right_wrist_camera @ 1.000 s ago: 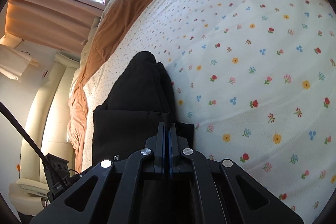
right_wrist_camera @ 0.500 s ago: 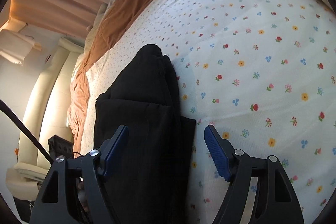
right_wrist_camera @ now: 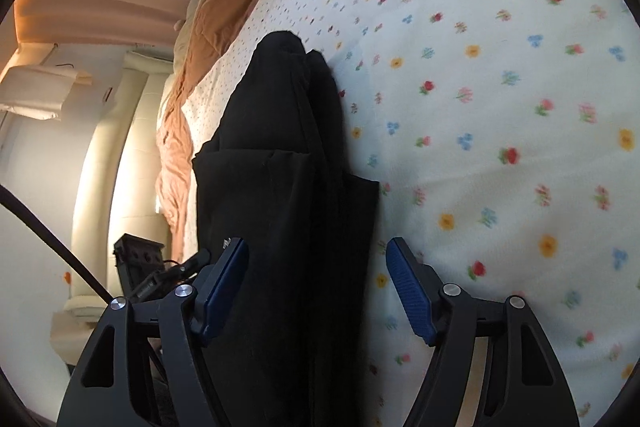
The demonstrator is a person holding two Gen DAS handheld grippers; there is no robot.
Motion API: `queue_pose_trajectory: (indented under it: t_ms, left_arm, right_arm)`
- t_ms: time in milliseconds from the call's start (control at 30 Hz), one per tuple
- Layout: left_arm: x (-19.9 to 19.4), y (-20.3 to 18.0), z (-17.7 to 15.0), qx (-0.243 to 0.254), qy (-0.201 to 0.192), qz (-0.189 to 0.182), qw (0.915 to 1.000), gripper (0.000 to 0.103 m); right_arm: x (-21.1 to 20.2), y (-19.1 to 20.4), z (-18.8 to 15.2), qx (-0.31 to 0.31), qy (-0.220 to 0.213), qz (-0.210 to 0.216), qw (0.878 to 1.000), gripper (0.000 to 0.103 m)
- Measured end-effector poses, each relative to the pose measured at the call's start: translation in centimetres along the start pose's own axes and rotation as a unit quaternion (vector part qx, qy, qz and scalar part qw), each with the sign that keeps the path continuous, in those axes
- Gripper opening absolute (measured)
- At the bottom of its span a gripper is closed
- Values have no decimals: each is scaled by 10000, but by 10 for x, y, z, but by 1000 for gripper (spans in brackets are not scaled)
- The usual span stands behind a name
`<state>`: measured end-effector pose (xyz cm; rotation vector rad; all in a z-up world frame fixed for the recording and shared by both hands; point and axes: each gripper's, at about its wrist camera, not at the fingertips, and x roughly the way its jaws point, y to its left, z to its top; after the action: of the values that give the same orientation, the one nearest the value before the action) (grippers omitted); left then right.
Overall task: Fold large clothes
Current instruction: 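Lift the held shirt bundle with both grippers and carry it toward the clothes stack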
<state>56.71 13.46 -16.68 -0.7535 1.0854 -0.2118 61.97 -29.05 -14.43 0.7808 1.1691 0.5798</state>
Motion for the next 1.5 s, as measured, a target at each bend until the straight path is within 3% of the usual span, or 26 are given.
queue_pose_trajectory:
  t_ms: [33, 100, 200, 367, 533, 667, 1000, 1233, 1500]
  left_arm:
    - [1, 1, 1, -10, 8, -10, 10000, 56]
    - [3, 1, 4, -9, 22, -14, 10000, 56]
    - [6, 1, 8, -24, 53, -45, 10000, 56]
    - [8, 5, 14, -149, 63, -179, 9997, 55]
    - [-2, -3, 9, -186, -17, -147, 9997, 43]
    - [-18, -18, 5, -97, -112, -272, 9995, 33]
    - [-74, -58, -17, 118, -504, -706, 9962, 33]
    - [-105, -93, -35, 246, -704, -1051, 9917, 33]
    - [-131, -159, -58, 699, -766, -1217, 9871, 33]
  right_arm:
    - [5, -2, 4, 60, 43, 27, 10000, 48]
    - [15, -8, 12, 212, 125, 162, 9996, 40]
    - [24, -15, 21, 345, 195, 392, 9984, 36]
    - [30, -14, 24, 252, 145, 403, 9988, 33]
    - [23, -2, 7, 83, -182, 505, 9985, 13]
    - [7, 22, -7, -260, -393, 487, 9977, 11]
    - [-45, 65, -40, -776, -777, 602, 9921, 11]
    - [-103, 85, -69, -1347, -1139, 768, 9813, 11]
    - [-168, 92, -89, -1666, -1468, 825, 9715, 11]
